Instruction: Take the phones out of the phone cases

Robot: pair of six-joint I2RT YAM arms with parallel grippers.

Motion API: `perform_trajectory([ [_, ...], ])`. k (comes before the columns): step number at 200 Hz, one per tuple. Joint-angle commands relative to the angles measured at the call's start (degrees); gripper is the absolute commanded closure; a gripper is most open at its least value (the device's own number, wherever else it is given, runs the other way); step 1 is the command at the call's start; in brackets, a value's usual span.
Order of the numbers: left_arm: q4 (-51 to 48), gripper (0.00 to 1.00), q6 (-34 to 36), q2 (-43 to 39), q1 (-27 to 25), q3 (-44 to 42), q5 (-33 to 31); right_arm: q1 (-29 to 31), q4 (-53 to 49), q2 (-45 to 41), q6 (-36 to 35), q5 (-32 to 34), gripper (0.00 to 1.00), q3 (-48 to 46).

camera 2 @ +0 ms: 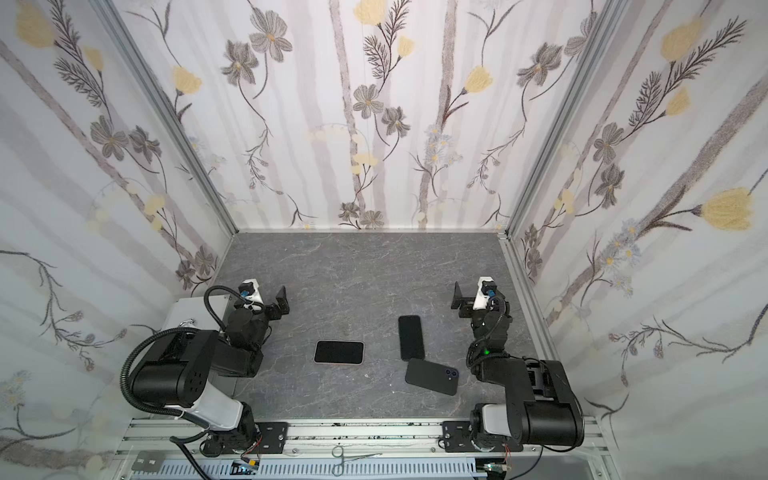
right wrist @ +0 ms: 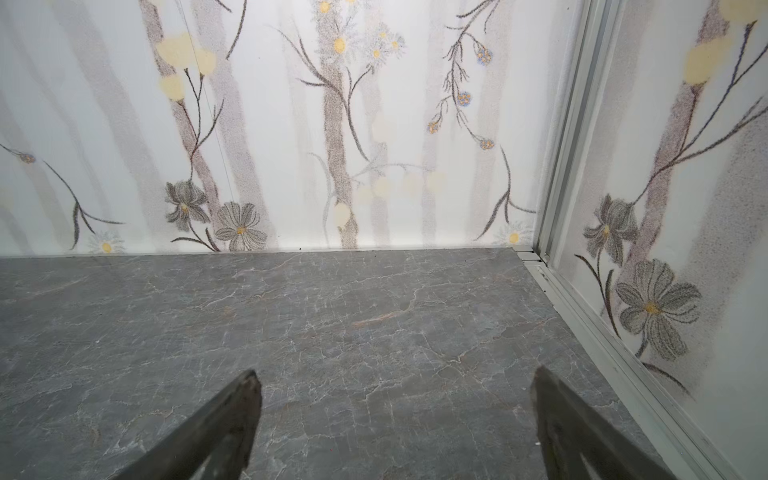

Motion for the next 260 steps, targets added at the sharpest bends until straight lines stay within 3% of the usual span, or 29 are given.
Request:
perform_trajectory([
  [1,0.6,0.00,-0.5,0.0,0.1,0.3,1.0,0.1,2.4,0.1,-0.6,0.4,0.00,0.2],
  [184,0.5,0.00,-1.3,0.0,-0.4,0.3,-3.0,-0.1,2.5,0.1,-0.5,0.3,0.00,0.2],
  [204,0.3,0.00,0.3,-3.2,-2.1,-0.7,-5.3,0.4,3.1,-1.7,-1.6,-1.5,0.00,-0.9],
  [235,-9.0,0.00,1.4,-14.9,-6.2,-0.6,-14.5,2.1,-10.7,-11.0,-1.8,3.2,0.00,1.8],
  [260,-16.0,0.00,-6.1,-22.3,-7.9,0.7,-19.4,3.2,-22.6,-16.5,4.2,9.7,0.00,6.3],
])
